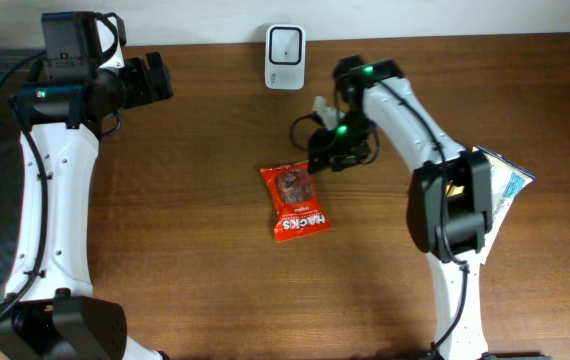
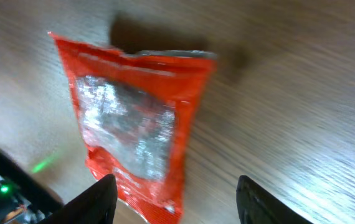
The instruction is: Scan the item barcode
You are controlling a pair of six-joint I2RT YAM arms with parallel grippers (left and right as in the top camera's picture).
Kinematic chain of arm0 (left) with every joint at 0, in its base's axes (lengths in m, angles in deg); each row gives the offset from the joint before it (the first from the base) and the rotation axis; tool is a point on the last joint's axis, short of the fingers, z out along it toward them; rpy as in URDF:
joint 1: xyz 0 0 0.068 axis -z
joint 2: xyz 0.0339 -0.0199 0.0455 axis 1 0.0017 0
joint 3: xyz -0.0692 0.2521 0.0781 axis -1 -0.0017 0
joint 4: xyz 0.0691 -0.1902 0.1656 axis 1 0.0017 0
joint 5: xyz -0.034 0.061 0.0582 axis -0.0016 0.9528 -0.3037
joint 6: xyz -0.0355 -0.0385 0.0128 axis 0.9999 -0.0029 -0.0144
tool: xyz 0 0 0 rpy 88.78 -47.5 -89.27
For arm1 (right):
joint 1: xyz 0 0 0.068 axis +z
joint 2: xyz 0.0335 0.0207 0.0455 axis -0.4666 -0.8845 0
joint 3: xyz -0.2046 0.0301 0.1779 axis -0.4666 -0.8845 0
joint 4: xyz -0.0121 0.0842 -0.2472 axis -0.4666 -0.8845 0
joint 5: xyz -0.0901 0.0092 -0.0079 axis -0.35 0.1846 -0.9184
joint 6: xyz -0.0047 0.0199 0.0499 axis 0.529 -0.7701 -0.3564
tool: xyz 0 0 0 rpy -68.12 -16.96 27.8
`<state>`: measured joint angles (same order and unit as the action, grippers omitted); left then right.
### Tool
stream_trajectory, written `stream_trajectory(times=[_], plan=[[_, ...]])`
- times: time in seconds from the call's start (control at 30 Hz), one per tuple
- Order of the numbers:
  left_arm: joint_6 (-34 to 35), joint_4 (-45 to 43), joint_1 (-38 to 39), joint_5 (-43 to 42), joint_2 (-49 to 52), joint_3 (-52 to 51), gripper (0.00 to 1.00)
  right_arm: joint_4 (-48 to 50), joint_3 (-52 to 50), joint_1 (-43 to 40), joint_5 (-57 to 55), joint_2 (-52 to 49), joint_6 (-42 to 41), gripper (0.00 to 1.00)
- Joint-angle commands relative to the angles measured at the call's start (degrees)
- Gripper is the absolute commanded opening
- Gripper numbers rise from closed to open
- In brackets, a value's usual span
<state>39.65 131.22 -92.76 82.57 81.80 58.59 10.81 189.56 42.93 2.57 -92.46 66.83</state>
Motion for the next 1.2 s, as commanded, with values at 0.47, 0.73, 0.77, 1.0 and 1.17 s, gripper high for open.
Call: stream_trajectory(times=[0.47, 0.73, 0.77, 1.0, 1.17], plan=[[-0.9, -0.1, 0.1, 0.2, 0.3, 0.1, 0.99, 19.2, -19.8, 1.4, 17.4, 2.2, -1.4, 0.32], [-1.0, -0.1, 0.1, 0.2, 0.3, 0.1, 0.99, 16.7, -16.6, -0.2, 13.6, 5.8, -1.6, 0.04], [-1.0, -0.1, 0.1, 0.2, 0.3, 0.1, 0.99, 15.2, -15.1, -0.2, 10.2, 7.6, -1.7, 0.04], [-1.0, -0.1, 0.1, 0.2, 0.3, 0.1, 0.99, 1.8, -2.2, 7.6, -31.5, 17.1, -15.9, 0.04], [-1.0, -0.1, 0.1, 0.2, 0.3, 0.1, 0.99, -5.6, -1.4, 18.7, -56.9, 13.5, -24.8, 0.04]])
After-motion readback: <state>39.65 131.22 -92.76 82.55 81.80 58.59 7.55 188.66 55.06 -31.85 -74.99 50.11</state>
